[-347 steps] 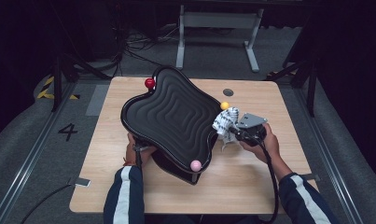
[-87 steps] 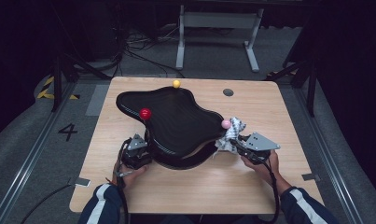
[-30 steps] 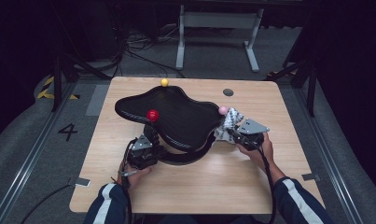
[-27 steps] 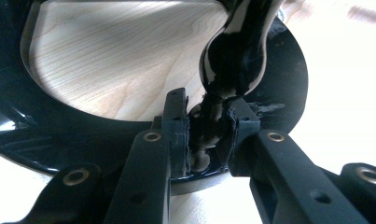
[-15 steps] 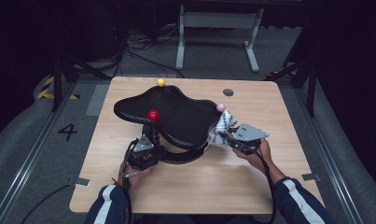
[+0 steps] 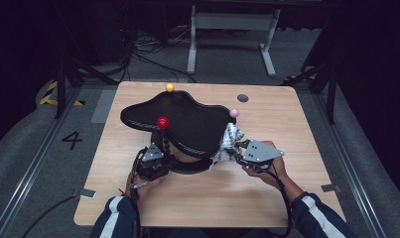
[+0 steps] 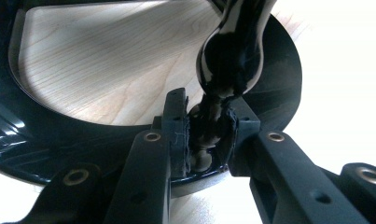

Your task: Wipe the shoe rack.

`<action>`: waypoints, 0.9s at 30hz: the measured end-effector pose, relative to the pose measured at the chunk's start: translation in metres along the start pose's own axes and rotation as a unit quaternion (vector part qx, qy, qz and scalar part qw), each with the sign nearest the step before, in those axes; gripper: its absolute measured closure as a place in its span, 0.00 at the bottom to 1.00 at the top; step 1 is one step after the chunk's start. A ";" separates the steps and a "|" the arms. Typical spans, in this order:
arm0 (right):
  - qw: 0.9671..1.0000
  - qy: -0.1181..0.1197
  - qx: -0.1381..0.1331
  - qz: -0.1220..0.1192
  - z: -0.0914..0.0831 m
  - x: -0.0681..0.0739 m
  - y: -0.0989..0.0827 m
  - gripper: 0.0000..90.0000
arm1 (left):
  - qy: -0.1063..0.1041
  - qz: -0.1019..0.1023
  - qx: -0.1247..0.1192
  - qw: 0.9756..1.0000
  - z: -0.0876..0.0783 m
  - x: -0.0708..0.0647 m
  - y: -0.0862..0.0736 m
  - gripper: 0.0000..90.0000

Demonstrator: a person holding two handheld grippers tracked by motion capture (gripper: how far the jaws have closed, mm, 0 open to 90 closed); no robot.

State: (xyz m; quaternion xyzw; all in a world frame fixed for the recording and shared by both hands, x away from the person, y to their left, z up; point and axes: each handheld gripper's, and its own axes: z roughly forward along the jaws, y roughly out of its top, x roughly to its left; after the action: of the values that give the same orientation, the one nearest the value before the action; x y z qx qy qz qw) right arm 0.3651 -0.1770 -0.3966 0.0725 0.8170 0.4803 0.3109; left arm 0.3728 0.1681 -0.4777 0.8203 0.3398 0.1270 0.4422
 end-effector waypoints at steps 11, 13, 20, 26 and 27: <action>0.998 0.025 -0.048 -0.036 -0.024 0.011 0.016 0.86 | 0.005 -0.001 0.003 1.000 0.000 -0.002 0.000 0.83; 0.998 0.025 -0.048 -0.033 -0.025 0.009 0.018 0.86 | 0.005 -0.002 0.000 1.000 0.000 -0.002 0.000 0.83; 0.999 0.017 -0.024 0.023 -0.011 -0.013 0.000 0.86 | 0.001 -0.005 -0.002 1.000 0.000 -0.001 0.000 0.83; 0.998 -0.013 0.015 0.057 0.004 -0.033 -0.019 0.86 | 0.003 0.000 -0.001 1.000 0.000 -0.001 0.000 0.83; 0.998 -0.019 0.024 0.060 0.007 -0.036 -0.022 0.86 | 0.002 0.003 -0.002 1.000 0.000 0.000 0.000 0.83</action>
State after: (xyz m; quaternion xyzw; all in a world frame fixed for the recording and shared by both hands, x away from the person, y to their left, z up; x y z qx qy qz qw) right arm 0.4012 -0.1987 -0.4016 0.1382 0.8165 0.4766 0.2951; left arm 0.3728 0.1676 -0.4779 0.8203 0.3382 0.1305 0.4424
